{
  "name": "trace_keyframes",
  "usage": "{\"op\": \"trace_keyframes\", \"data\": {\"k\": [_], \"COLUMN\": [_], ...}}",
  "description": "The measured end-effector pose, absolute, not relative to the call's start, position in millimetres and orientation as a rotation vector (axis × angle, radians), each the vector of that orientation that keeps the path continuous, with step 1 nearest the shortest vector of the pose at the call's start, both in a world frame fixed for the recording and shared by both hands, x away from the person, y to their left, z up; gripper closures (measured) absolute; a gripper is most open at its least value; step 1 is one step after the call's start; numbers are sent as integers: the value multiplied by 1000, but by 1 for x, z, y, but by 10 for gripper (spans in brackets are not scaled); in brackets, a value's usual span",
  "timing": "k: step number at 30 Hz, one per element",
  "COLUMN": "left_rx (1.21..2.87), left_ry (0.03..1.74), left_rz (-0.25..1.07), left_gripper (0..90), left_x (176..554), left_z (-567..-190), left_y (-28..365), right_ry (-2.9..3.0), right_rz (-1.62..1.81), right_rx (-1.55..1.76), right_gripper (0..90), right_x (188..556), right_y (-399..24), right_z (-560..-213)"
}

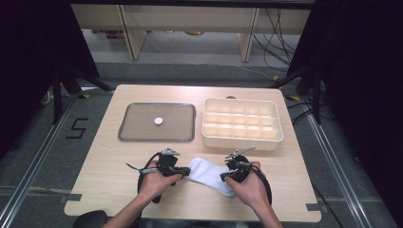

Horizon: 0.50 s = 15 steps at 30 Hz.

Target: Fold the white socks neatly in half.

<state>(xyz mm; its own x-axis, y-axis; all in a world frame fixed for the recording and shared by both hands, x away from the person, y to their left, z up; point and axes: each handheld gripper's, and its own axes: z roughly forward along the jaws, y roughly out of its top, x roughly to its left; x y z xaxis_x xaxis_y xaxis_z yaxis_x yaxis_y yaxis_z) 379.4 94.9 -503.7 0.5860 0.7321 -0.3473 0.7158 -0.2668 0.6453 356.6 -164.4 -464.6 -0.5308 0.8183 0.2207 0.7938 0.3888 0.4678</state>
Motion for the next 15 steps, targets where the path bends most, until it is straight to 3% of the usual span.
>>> {"op": "trace_keyframes", "data": {"k": [4, 8, 15], "left_rx": [2006, 2046, 2097], "left_ry": [1137, 1137, 1111], "left_rz": [107, 121, 93], "left_gripper": [650, 593, 697], "left_x": [381, 384, 384], "left_z": [-499, -501, -508], "left_y": [95, 93, 91], "right_ry": [2579, 2581, 2604], "right_rz": [830, 819, 799], "right_rx": [1495, 1510, 1523], "right_gripper": [874, 869, 889], "right_x": [357, 358, 361], "right_y": [-164, -164, -160], "right_z": [-466, -467, -474]}}
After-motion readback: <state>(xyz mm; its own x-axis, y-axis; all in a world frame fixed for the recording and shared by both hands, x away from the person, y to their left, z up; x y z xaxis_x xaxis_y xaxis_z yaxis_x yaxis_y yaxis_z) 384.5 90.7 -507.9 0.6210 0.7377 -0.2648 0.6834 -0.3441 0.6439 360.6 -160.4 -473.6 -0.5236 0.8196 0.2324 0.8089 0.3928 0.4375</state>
